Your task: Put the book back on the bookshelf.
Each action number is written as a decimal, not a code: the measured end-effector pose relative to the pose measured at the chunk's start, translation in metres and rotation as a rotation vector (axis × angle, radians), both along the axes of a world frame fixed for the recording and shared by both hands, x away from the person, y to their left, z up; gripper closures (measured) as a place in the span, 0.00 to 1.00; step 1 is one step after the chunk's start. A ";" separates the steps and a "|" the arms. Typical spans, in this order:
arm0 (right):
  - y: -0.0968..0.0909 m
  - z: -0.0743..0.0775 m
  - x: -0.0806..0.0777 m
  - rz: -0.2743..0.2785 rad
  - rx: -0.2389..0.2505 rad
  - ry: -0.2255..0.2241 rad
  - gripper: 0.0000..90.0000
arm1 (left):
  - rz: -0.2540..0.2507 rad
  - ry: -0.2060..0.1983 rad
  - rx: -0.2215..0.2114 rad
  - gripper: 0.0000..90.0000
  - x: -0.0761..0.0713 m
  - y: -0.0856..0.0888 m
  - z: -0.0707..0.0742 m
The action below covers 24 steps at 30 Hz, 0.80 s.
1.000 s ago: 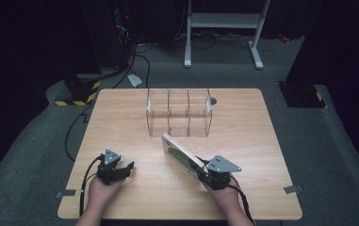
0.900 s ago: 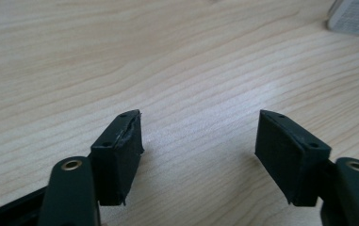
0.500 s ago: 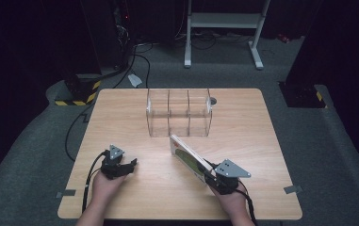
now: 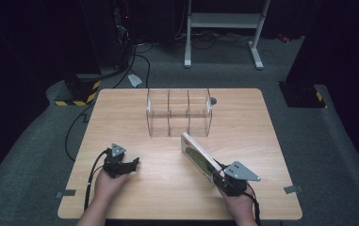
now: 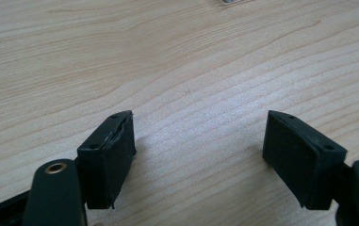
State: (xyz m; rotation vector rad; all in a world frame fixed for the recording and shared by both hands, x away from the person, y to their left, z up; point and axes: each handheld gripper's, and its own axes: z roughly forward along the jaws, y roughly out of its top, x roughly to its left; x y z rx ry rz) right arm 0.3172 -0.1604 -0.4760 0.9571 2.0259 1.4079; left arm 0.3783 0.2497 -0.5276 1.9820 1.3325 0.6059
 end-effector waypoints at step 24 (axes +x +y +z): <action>-0.008 -0.002 0.009 -0.102 0.012 0.046 0.75 | 0.002 -0.003 -0.006 0.27 -0.002 0.000 -0.001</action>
